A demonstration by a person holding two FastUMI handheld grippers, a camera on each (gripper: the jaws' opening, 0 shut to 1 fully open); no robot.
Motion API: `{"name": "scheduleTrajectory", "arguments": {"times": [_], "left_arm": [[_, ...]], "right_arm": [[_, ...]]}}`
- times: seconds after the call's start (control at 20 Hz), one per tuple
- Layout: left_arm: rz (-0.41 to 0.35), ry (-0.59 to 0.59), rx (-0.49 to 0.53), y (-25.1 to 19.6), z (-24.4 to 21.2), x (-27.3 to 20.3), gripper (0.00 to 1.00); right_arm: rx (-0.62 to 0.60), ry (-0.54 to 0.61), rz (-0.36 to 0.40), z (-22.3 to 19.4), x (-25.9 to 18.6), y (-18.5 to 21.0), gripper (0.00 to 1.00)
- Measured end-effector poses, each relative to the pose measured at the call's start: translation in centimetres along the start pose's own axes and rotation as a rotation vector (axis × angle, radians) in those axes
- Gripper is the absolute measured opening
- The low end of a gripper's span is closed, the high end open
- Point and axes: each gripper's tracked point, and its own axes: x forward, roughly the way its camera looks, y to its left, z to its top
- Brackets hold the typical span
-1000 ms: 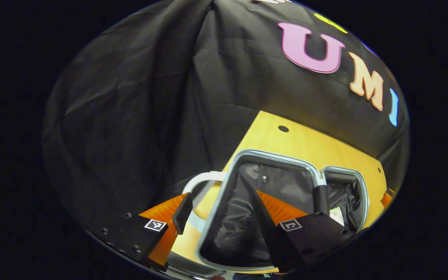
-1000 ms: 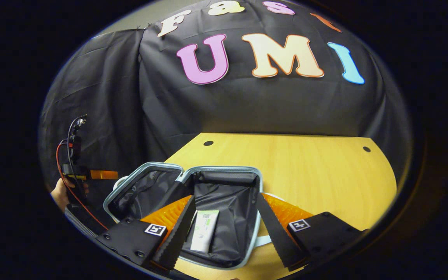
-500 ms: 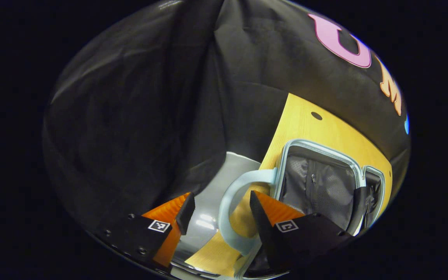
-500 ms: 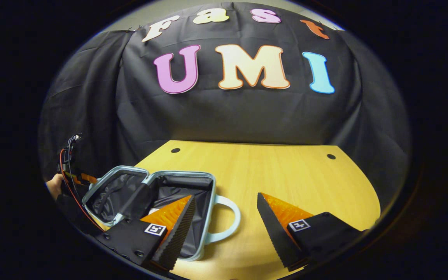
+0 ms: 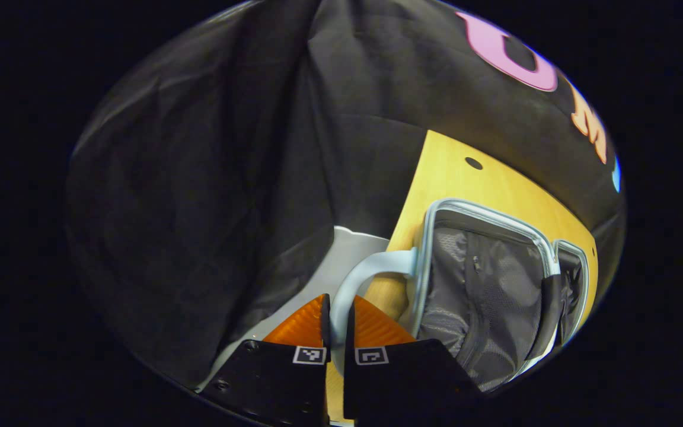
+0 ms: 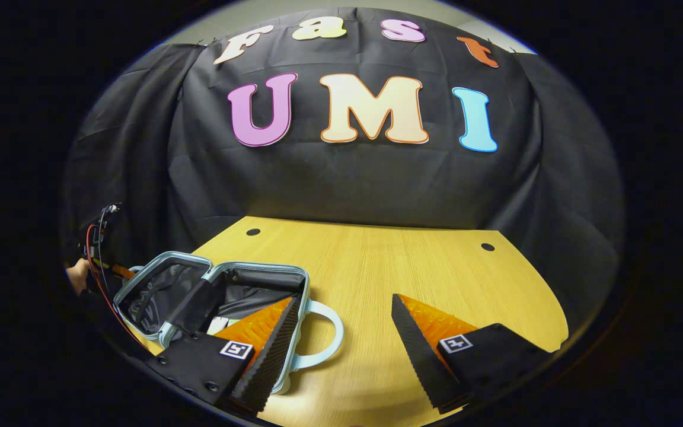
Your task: First open the suitcase, pack the skin care products into it, and then close the suitcase.
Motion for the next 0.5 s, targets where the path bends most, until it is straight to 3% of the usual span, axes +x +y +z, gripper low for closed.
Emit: {"name": "scheduleTrajectory", "arguments": {"times": [0.3,0.5], "left_arm": [[0.008,-0.134,0.006,-1.7,5.1,-7.2,0.01],[-0.007,-0.239,0.077,-5.1,8.8,-13.7,0.0]], "right_arm": [[-0.039,-0.072,0.067,1.0,0.0,0.6,0.98],[-0.039,-0.084,0.136,0.9,0.0,0.5,0.98]]}}
